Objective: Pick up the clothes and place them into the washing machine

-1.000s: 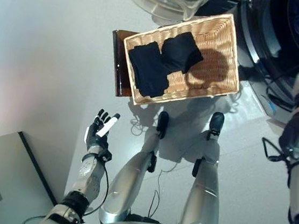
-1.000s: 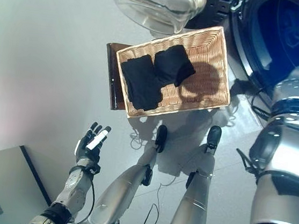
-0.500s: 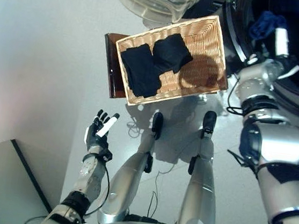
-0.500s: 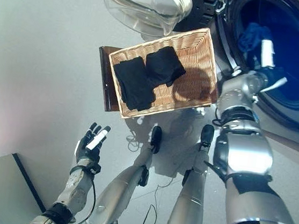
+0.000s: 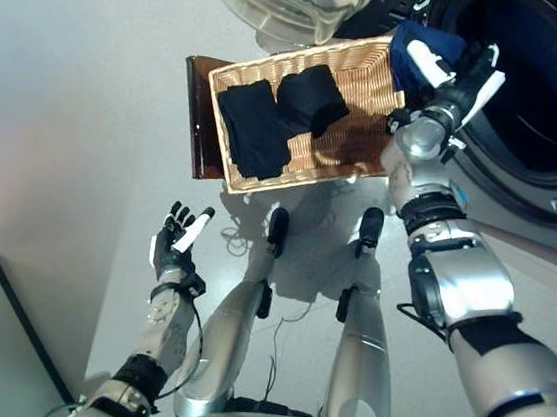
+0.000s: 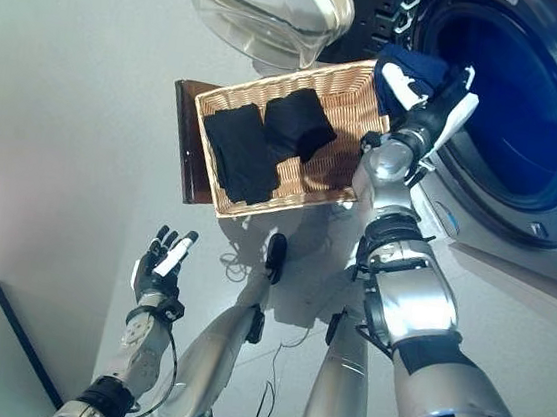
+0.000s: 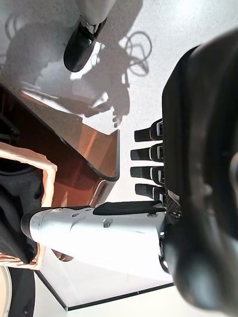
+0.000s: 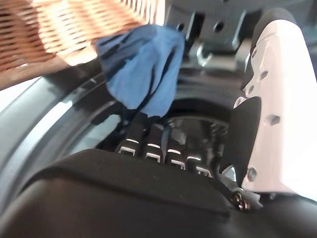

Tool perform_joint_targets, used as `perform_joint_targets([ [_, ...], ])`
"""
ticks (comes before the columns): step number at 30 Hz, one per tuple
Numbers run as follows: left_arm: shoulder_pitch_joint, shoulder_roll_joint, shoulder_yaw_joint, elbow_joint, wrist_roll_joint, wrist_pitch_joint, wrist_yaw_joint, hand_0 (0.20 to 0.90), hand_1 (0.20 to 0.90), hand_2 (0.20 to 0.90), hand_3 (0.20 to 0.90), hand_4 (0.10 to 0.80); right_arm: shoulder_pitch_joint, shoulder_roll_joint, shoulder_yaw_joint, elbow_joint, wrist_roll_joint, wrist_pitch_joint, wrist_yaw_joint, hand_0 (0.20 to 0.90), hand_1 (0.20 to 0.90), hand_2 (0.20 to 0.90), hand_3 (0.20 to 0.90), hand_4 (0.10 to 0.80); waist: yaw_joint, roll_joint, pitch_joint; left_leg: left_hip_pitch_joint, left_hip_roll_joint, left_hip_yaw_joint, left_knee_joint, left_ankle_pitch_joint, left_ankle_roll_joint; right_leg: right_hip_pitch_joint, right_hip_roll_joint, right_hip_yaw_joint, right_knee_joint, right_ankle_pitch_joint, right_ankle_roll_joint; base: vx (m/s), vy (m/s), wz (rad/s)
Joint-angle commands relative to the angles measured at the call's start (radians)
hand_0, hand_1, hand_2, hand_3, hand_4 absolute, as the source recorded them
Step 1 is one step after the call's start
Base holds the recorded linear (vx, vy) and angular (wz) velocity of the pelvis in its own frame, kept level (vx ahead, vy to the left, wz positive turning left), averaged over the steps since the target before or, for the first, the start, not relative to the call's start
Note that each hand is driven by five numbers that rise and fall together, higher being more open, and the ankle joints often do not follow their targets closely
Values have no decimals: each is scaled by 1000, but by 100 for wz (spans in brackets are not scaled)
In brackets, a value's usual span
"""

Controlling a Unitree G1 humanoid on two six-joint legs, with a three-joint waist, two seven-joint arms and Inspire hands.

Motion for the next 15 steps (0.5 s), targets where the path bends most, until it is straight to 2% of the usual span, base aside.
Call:
perform_joint_targets([
  [1,34,55,43,-36,24,-83,36,900,900,900,900,800,-73,-23,-17,-36,50,-96,-26,527,527,527,527,533,37,3,-46,-7,19,-12,-15,-43,-62,2,24,18,156,-194,0,0,0,0],
  [2,32,55,41,-24,17,-79,34,900,900,900,900,800,-82,-24,-59,-36,145,-152,-27,200,200,200,200,300,39,5,-47,-6,18,-12,-16,-44,-61,2,24,19,158,-197,0,16,7,4],
  [7,51,56,29,-2,-20,-65,17,900,900,900,900,800,-138,-66,-178,-34,491,-289,36,200,200,200,200,300,43,17,-54,7,17,-10,-28,-54,-60,5,26,25,160,-210,-1,17,11,2],
  [8,56,55,25,2,-31,-51,9,900,900,900,900,800,-155,-103,-201,-40,559,-310,44,200,200,200,200,300,43,23,-59,6,18,-8,-32,-48,-61,1,26,28,155,-203,0,0,0,0],
  [12,61,56,19,8,-43,-47,-3,900,900,900,900,800,-163,-174,-215,-29,612,-318,52,200,200,200,200,300,44,31,-67,9,17,-7,-34,-51,-62,2,23,31,153,-206,3,0,0,0],
  [15,66,56,17,2,-44,-46,-12,900,900,900,900,800,-158,-245,-209,-20,585,-299,40,200,200,200,200,300,47,39,-71,11,15,-6,-35,-51,-63,3,22,31,152,-206,4,0,0,0],
])
